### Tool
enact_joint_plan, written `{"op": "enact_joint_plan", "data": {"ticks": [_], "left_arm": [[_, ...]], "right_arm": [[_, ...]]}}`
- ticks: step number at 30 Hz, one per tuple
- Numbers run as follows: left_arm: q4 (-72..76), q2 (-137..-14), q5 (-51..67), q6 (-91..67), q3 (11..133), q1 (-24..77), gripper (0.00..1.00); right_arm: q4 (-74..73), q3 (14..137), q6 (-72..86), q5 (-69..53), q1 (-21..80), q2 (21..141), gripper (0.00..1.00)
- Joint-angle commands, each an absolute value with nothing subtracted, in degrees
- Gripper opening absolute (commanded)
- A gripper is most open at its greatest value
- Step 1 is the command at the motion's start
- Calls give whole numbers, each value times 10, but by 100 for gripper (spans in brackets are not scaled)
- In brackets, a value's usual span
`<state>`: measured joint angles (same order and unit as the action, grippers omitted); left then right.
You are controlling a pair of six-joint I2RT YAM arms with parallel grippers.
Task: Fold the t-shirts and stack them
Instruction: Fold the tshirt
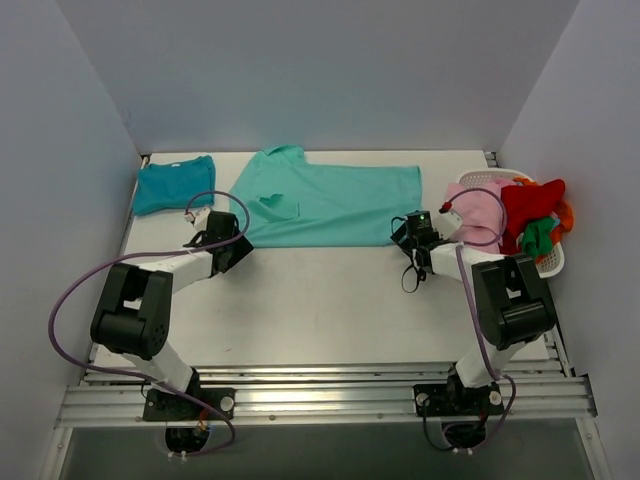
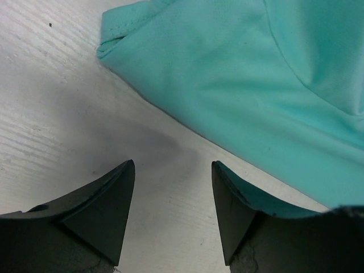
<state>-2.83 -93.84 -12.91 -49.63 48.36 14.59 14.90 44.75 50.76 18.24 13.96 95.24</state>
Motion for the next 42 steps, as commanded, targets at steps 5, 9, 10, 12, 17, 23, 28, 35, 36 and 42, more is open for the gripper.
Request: {"op": "enact_joint_plan", "data": {"ticks": [5,9,10,12,17,23,28,35,36,42], "left_arm": [[10,-975,-156,-526,492,144,67],[12,-991,-163,-532,508,143,66],[12,-999,-163,-533,511,142,66],[13,-1008,-163,-534,517,141,65],[16,-1034,-163,-538,535,135,61],[1,-1053,-168,-540,564,133,22],[-24,-1060,-164,-530,577,132,2],[-43,-963,-171,-536,512,148,2],[-52,-944,-175,-536,504,151,2],[-130,-742,-189,-548,433,170,2]], "right_arm": [[164,477,512,202,135,1001,77],[185,493,511,194,133,1035,72],[189,495,510,193,133,1040,71],[198,498,508,189,131,1055,66],[210,509,505,180,127,1085,54],[224,508,495,163,119,1089,9],[222,501,496,161,116,1082,0],[199,452,513,162,137,991,0],[185,446,516,167,143,975,0],[92,386,521,200,190,817,0]]}}
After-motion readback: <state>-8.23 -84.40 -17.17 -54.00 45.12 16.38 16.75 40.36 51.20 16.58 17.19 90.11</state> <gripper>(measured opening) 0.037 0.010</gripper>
